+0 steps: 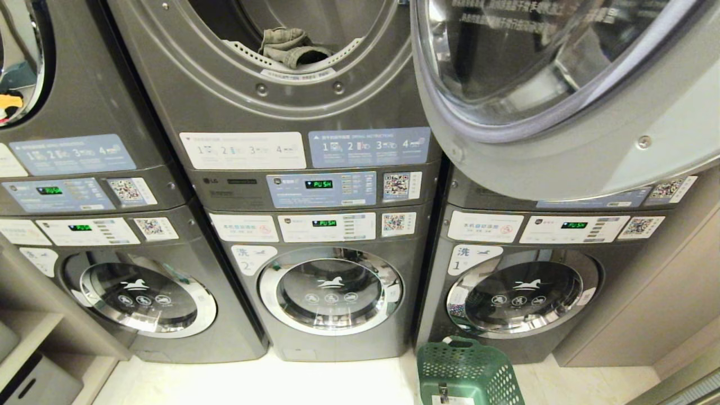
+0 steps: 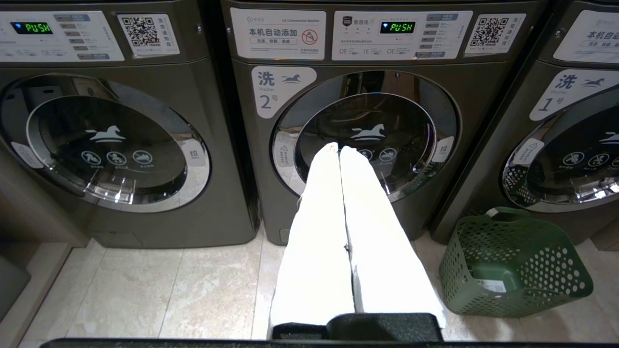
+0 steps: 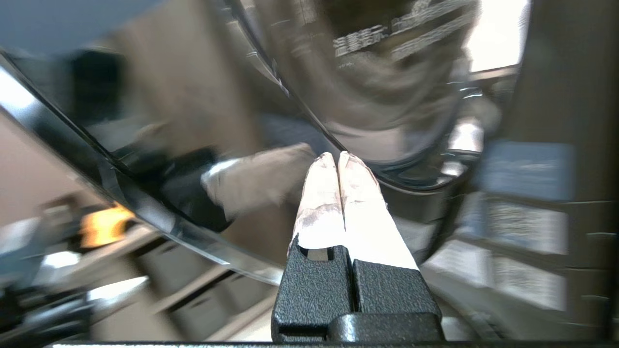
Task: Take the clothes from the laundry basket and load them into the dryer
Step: Close the dryer
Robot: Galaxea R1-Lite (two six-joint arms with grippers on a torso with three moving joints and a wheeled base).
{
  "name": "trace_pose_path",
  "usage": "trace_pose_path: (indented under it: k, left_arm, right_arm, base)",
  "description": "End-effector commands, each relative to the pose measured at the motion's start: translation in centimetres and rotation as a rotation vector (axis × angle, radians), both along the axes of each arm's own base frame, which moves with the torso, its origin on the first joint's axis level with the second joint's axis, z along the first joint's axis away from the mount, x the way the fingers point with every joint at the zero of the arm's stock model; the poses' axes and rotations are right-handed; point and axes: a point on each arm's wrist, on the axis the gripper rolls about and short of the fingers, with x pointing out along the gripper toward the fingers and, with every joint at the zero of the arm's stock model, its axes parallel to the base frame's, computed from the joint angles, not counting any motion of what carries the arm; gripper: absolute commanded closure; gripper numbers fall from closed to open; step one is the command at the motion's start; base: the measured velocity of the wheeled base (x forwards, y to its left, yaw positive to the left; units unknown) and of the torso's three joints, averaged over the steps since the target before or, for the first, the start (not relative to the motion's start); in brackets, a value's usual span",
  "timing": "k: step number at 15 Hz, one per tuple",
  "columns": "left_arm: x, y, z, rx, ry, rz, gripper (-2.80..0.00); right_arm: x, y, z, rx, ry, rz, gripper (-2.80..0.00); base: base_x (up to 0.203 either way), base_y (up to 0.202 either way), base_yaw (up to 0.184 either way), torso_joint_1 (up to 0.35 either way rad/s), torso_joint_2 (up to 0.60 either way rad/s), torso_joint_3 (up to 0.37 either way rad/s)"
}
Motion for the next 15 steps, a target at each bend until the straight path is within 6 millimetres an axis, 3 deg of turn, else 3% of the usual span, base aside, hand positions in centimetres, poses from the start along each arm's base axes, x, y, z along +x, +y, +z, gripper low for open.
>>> trace_pose_path:
  k: [1,5,8,15]
  left_arm:
    - [0.0,0.0,0.0,0.000,-0.001,0.001,0.00]
    - [0.0,0.0,0.0,0.000,-0.001,0.001,0.00]
    - [0.0,0.0,0.0,0.000,-0.001,0.001,0.00]
    - [0.0,0.0,0.0,-0.001,-0.001,0.001,0.00]
  right_arm:
    - [0.4,1.6,0.5,-0.001,0.010,0.110,0.00]
    - [4.0,5.5,1.3,-0.009,0.044,0.266,0.00]
    - [8.1,9.0,1.8,-0.022,0.027,0.333,0.00]
    - [14.9,19.8,1.4,-0.008,-0.068,0.444,0.00]
  base:
    - [0.000,0.000,0.000,0.000,0.00,0.000]
    - [0.000,0.000,0.000,0.000,0.00,0.000]
    - [0.000,0.000,0.000,0.000,0.00,0.000]
    - [0.000,0.000,0.000,0.000,0.00,0.000]
